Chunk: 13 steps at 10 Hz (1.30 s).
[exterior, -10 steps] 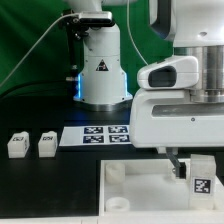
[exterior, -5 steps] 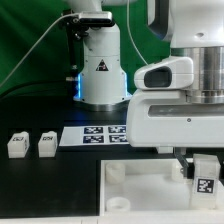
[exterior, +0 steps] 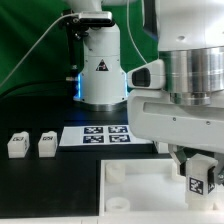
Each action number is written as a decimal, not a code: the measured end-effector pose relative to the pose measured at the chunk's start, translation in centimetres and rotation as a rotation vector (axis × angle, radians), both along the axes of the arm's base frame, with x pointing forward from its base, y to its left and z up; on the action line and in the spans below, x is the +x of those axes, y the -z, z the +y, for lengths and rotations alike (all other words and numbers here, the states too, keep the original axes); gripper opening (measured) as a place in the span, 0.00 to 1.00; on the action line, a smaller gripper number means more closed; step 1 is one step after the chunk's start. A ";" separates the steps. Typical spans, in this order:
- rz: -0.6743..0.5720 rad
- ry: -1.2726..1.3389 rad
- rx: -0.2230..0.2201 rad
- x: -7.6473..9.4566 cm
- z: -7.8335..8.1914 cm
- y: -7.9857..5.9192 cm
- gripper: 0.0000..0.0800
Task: Assemble one leg
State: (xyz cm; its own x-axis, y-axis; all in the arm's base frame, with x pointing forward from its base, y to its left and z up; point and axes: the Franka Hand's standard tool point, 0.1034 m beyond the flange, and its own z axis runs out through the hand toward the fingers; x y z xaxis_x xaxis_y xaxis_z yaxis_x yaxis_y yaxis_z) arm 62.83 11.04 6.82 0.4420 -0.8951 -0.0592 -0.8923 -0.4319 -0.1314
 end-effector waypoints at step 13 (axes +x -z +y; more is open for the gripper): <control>0.098 0.880 0.096 -0.4 -0.4 0.2 0.67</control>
Offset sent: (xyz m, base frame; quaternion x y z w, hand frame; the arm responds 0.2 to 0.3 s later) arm 0.0000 0.0000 0.0000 0.0000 0.0000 0.1790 0.9838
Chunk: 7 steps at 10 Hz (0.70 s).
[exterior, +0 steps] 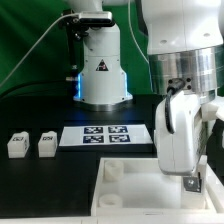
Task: Assemble one leg
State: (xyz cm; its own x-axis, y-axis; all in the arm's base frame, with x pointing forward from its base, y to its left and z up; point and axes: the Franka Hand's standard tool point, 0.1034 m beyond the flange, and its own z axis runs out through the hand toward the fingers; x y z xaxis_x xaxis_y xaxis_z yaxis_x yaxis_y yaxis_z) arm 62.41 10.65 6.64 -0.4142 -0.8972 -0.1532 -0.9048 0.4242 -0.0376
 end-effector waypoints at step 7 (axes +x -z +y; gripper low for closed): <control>-0.031 -0.015 0.026 -1.0 2.6 -2.6 0.81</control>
Offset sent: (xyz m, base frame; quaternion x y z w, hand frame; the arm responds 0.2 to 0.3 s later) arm -0.0221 0.0202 0.0322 0.0190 -0.0357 0.0367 0.9985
